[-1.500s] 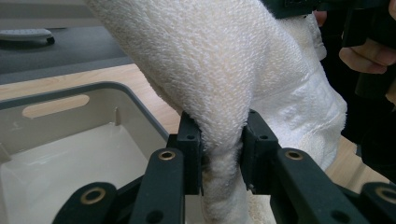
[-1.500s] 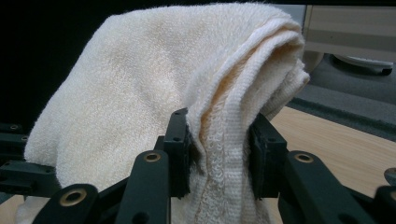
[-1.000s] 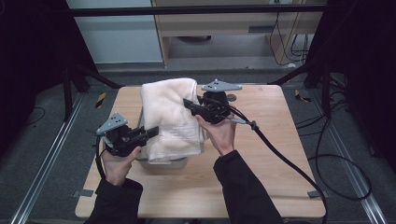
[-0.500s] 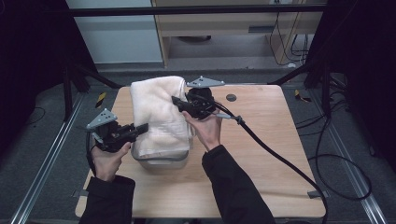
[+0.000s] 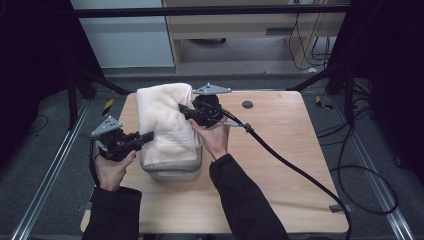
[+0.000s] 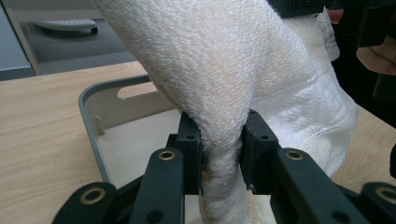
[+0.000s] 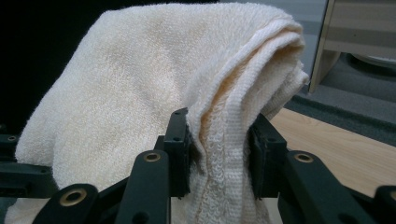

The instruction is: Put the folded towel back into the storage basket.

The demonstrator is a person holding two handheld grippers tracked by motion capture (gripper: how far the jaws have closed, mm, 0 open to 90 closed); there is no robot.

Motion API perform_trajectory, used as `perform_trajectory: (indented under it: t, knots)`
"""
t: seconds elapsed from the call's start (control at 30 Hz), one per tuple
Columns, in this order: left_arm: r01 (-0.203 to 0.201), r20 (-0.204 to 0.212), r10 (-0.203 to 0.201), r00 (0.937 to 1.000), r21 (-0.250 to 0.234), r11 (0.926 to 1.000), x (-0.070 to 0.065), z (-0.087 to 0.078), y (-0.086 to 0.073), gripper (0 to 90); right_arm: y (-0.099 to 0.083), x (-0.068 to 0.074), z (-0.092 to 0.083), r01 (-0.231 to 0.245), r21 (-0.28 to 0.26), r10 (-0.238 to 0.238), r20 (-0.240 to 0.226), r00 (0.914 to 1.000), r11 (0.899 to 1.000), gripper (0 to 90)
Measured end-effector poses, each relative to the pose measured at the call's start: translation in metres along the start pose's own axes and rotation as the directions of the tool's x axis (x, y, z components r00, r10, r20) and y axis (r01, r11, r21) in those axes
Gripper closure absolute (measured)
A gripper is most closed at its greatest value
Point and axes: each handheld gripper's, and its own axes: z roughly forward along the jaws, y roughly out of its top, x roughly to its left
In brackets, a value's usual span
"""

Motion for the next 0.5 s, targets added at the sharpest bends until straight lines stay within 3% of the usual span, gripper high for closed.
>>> perform_trajectory:
  t: [0.5]
  knots:
    - [0.023, -0.027, -0.022, 0.9994, 0.06, 0.9979, 0.017, 0.019, -0.015, 71.2, -0.019, -0.003, 0.028, -0.006, 0.05, 0.004, 0.04, 0.9992, 0.999, 65.1]
